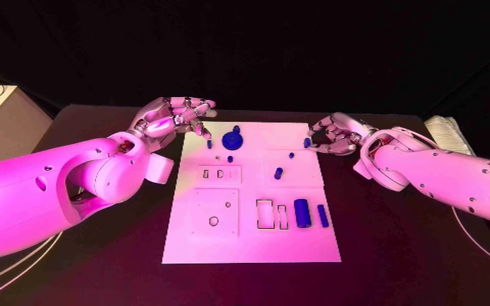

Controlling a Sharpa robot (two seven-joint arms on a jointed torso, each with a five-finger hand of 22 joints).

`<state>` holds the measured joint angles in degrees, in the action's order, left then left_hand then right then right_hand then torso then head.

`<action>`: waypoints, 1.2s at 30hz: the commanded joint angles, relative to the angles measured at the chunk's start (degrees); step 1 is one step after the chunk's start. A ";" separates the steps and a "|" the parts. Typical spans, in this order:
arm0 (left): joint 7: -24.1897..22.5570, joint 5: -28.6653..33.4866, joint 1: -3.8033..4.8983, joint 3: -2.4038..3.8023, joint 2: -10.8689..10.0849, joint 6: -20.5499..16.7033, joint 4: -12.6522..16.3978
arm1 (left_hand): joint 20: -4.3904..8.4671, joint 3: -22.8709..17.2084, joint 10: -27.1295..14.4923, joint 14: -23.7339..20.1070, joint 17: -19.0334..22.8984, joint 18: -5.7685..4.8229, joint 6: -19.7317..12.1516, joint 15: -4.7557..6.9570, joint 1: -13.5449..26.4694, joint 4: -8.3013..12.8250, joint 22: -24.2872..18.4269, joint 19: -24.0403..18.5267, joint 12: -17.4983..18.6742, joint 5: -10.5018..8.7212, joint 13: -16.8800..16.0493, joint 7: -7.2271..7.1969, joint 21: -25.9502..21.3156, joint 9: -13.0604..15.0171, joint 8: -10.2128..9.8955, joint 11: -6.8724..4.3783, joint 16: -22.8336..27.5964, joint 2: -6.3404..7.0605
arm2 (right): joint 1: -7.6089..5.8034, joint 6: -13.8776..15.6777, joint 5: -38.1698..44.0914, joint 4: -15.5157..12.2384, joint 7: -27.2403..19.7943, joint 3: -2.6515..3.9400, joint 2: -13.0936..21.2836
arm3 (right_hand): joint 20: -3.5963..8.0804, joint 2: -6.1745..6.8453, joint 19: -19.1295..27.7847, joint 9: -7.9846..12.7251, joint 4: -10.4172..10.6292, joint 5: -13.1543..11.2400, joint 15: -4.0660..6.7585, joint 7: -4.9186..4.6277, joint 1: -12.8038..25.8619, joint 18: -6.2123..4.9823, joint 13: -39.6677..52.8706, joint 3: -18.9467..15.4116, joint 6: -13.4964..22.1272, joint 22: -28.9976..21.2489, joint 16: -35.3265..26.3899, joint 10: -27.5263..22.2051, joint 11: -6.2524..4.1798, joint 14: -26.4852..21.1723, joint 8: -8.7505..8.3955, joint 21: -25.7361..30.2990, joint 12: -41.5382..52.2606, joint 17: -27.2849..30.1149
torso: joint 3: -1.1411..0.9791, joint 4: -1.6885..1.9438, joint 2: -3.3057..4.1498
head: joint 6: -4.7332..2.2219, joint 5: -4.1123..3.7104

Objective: Assemble the parts on the task board

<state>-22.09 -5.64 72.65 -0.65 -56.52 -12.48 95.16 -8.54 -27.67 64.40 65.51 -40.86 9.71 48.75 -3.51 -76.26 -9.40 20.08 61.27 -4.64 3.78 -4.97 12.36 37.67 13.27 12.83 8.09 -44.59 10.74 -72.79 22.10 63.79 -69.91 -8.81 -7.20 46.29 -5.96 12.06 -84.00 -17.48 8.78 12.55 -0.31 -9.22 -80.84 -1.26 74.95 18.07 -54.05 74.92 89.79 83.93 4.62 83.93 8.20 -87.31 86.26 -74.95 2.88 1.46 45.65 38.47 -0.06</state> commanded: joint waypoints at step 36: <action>-0.12 -0.35 0.03 0.03 0.08 1.19 0.06 | -0.12 0.13 -0.54 -0.43 0.11 0.68 -0.37 -0.02 -0.10 0.22 0.15 -0.53 -0.31 -0.28 -0.09 -0.08 0.46 0.10 -0.24 -0.01 -0.48 -0.44 | 0.28 -1.21 1.90 2.07 2.28 -0.03 -2.56 | 1.04 -1.13 -4.68 -0.50 -0.48 0.03 1.45 1.54 0.67 0.48 12.54 4.79 -4.16 12.59 0.21 3.51 -1.53 6.07 2.27 -0.27 0.78 -15.05 | -0.08 0.02 -0.01 | 0.50 0.21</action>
<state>-21.97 -5.69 72.65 -0.65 -56.50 -12.39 95.14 -8.71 -27.67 64.40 65.51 -40.80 9.71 48.75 -3.51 -76.26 -9.40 20.16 61.11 -4.64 3.78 -5.02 12.35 37.89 13.31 12.83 8.08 -44.86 10.74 -72.57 21.63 65.10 -67.84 -6.65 -7.23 43.79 -5.20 11.13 -83.93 -17.88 8.39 12.54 0.76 -7.68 -80.35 -1.26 74.93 22.62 -58.04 74.95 89.79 83.94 3.37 84.10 10.38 -87.31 86.74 -74.93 2.81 1.44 45.65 38.89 0.12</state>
